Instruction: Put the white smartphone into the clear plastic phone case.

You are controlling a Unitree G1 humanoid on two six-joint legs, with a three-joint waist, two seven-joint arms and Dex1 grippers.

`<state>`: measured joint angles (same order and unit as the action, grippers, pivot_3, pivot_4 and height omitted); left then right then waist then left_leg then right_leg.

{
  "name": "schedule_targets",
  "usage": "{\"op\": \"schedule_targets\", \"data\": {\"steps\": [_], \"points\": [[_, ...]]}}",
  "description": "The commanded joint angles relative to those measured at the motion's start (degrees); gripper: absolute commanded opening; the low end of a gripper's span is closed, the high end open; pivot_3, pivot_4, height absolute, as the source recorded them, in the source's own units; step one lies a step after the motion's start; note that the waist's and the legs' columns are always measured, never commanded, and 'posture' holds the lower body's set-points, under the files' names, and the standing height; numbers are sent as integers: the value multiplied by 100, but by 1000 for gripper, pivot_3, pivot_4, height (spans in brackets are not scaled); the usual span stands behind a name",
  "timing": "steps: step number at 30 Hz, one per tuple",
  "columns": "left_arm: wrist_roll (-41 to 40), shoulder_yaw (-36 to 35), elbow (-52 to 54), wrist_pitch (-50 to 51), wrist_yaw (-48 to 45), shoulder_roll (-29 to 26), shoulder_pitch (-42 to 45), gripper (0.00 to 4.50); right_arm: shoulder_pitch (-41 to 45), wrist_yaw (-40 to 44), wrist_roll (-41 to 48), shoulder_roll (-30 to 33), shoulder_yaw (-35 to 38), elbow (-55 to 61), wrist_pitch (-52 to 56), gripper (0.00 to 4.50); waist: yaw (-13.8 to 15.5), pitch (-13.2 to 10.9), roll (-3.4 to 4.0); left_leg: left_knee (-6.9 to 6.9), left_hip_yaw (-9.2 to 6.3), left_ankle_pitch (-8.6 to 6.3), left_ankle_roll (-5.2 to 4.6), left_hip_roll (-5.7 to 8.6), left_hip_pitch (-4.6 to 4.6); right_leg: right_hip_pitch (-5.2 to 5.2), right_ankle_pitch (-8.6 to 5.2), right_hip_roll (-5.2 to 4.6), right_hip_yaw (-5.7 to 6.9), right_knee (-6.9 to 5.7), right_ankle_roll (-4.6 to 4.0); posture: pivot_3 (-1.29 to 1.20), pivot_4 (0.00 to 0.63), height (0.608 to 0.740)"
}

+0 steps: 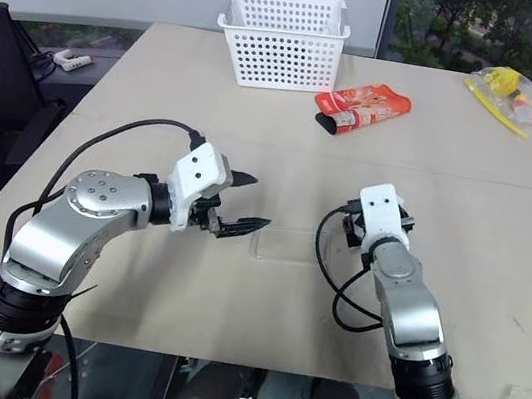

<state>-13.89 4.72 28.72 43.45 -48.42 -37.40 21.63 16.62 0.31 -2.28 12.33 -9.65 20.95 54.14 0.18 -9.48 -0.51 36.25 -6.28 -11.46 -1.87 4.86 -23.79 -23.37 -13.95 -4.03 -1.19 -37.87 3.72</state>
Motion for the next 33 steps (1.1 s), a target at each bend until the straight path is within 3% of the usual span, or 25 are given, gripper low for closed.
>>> {"op": "schedule_targets", "data": {"steps": [1, 10, 13, 18, 22, 25, 29, 33], "points": [[-188, -125, 283, -53, 59, -43, 12, 4021, -406, -281, -176, -82, 507, 179, 637, 4500, 63, 1, -1, 0, 0, 0, 0, 1, 0, 1, 0, 0, 0, 1, 0, 0, 150, 740], [-389, 45, 236, -117, 140, 5, 92, 4021, -478, -391, 249, -892, 1463, -24, 600, 4500, 60, 5, -7, 3, -2, 1, 2, -1, 3, 3, 0, -2, 3, 0, 0, 0, 150, 740], [-437, 24, 193, -133, 127, -32, 117, 4021, -508, -280, 274, -840, 1455, -183, 462, 4500, 53, 9, -9, 3, -2, 3, 4, -2, 10, 7, 0, 0, 2, 0, 0, 0, 150, 740], [-546, 5, 223, -90, 131, -57, 99, 4110, -605, 100, 479, -596, 1302, -317, 240, 2939, 58, 13, -15, 4, -3, 3, 5, -2, 16, 20, 0, 0, 12, 2, -1, 0, 150, 740], [-576, -10, 216, -85, 146, -84, 80, 4110, -628, 363, 595, -397, 1257, -384, 119, 2865, 50, 28, -38, 5, -3, 3, 5, -3, 18, 22, -1, -2, 10, 3, -1, 0, 150, 740], [-651, -103, 163, -102, 131, -138, 62, 4110, -608, 949, 800, -33, 1174, -502, -399, 1789, 62, 29, -40, 5, -7, 3, 5, -4, 20, 30, -5, -2, 15, 12, -9, 0, 150, 740], [-700, -218, -15, -215, 84, -216, 44, 4110, -429, 1792, 1180, 512, 1230, -764, -803, 1789, 45, 29, -40, 5, -8, 3, 4, -3, 20, 38, -5, -1, 22, 24, -7, 0, 150, 740], [-619, -213, -162, -415, 29, -374, -33, 4110, -241, 1970, 1169, 863, 1292, -1225, -1044, 1789, 25, 27, -38, 5, -10, 3, 4, -11, 20, 37, -3, -1, 23, 21, -5, 0, 150, 740]]}}
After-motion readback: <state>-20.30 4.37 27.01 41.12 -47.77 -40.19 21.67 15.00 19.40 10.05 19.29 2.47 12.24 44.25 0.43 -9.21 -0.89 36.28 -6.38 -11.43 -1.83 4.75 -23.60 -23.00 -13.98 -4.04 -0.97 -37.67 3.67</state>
